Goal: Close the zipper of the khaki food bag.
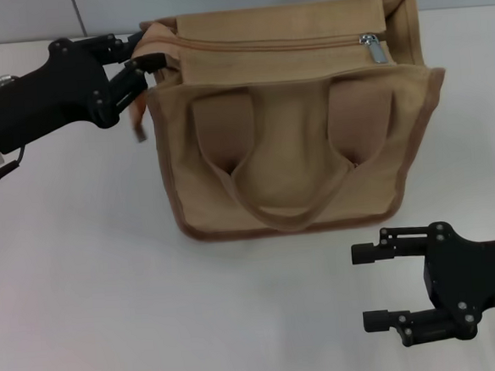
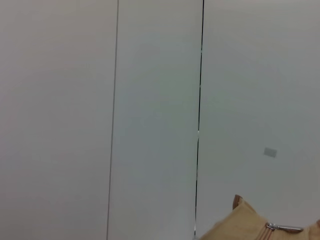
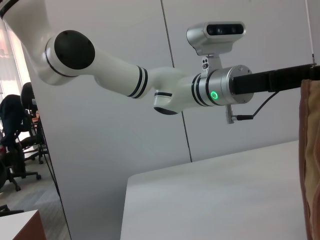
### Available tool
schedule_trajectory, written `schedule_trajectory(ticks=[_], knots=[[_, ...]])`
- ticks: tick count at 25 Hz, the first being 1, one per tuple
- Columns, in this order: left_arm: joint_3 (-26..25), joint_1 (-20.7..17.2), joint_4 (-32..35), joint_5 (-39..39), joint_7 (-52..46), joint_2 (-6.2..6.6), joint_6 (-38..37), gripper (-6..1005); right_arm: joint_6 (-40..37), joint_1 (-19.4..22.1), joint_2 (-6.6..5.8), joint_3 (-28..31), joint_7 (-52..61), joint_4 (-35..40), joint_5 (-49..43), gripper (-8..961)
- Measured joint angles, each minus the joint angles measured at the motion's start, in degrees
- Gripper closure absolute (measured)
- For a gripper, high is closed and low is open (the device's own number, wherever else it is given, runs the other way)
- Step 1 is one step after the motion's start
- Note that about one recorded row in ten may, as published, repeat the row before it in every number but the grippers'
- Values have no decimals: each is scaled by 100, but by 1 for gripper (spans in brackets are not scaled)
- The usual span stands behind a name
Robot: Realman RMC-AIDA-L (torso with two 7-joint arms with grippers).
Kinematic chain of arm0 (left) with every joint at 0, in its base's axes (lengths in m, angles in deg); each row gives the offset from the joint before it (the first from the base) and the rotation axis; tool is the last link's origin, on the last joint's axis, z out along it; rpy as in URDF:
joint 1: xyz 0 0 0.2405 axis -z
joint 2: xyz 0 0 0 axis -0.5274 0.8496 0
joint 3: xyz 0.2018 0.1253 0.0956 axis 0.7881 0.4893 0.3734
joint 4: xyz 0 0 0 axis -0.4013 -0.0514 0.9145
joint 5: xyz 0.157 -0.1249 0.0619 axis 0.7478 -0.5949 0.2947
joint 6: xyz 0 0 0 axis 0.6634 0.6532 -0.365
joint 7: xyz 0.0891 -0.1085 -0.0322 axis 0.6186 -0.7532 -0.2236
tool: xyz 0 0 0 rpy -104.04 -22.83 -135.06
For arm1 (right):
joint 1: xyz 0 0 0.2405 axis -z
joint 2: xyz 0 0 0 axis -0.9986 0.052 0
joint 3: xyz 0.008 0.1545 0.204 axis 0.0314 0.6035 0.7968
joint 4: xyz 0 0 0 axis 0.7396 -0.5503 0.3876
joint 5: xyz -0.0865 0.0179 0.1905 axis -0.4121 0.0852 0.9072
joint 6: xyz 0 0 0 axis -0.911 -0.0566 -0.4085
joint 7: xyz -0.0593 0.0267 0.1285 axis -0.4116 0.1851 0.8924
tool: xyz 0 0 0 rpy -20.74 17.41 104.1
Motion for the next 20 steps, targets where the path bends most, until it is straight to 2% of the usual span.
schedule_trajectory(ticks=[4, 6, 7, 8, 9, 10, 11, 12, 13, 14, 15, 16, 17, 19, 20], knots=[[9, -52, 52, 2, -88, 46, -52, 843, 3, -21, -17, 3, 54, 17, 0, 223], [10, -119, 114, 9, -201, 125, -141, 763, 3, -21, -17, 6, 64, 25, 0, 223], [11, -212, 225, 24, -391, 253, -299, 724, -5, -21, -22, 10, 68, 31, 0, 223], [11, -212, 225, 24, -391, 253, -299, 684, -5, -21, -22, 10, 68, 31, 0, 223], [12, -315, 352, 69, -644, 428, -538, 644, -5, -21, -30, 12, 72, 32, 0, 223], [12, -315, 352, 69, -644, 428, -538, 604, -5, -21, -30, 12, 72, 32, 0, 223], [13, -346, 372, 100, -741, 505, -671, 565, -6, -21, -32, 13, 73, 35, 0, 223], [15, -410, 345, 152, -922, 704, -1076, 525, -6, -23, -33, 15, 74, 39, 1, 223], [15, -410, 345, 152, -922, 704, -1076, 485, -6, -23, -33, 15, 74, 39, 1, 223], [15, -431, 283, 172, -934, 762, -1317, 446, -6, -25, -33, 19, 75, 41, 3, 223], [20, -452, 210, 199, -909, 787, -1548, 406, -6, -32, -33, 34, 75, 41, 7, 223], [28, -463, 165, 256, -855, 786, -1738, 306, -7, -40, -33, 49, 75, 41, 10, 223], [103, -486, 102, 442, -667, 727, -2085, 206, -7, -53, -29, 70, 74, 41, 13, 223], [103, -486, 102, 442, -667, 727, -2085, 192, -7, -59, -25, 75, 74, 41, 13, 223], [425, -523, 91, 651, -435, 571, -2118, 186, -7, -61, -20, 76, 72, 42, 14, 223]])
